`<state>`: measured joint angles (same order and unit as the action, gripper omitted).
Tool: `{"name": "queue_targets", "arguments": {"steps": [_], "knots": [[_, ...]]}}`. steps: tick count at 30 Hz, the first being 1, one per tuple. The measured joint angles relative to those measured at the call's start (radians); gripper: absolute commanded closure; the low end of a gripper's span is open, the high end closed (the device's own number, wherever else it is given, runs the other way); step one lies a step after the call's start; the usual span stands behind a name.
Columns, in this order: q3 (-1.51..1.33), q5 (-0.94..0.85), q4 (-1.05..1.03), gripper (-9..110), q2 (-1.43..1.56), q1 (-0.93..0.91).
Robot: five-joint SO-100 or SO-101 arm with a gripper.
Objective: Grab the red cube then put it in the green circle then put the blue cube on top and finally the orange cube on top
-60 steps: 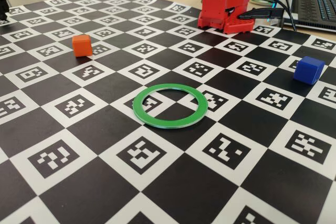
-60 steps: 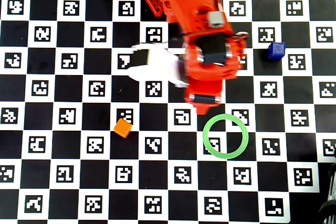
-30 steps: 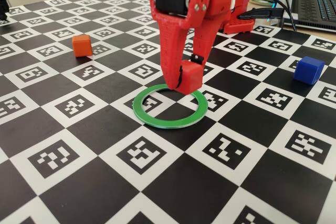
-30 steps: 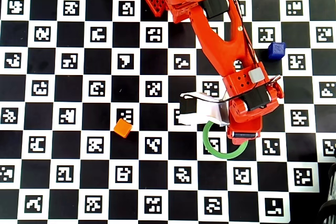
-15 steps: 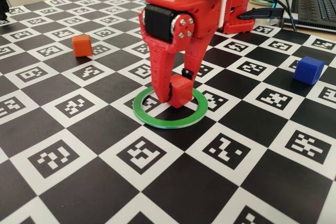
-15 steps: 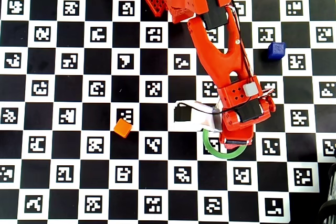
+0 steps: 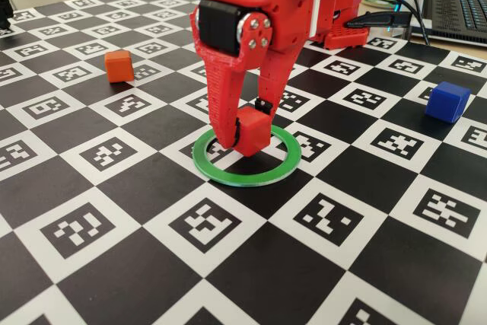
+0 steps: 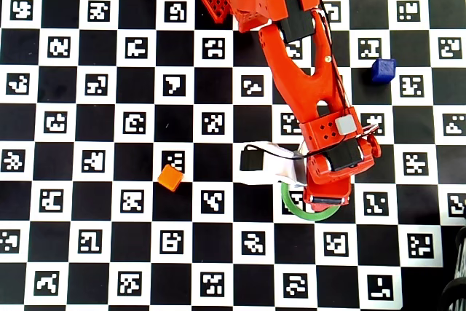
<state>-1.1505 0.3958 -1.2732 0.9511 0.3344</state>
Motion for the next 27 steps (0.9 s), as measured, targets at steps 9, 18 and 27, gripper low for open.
{"name": "queue_targets", "arguments": {"steps": [9,18,27], "knots": [[0.000,-0.015,0.015,103,-0.005,0.000],[0.000,-0.049,0.015,90,-0.005,0.000],[-0.014,-0.040,0.017,71,-0.006,0.000]]}}
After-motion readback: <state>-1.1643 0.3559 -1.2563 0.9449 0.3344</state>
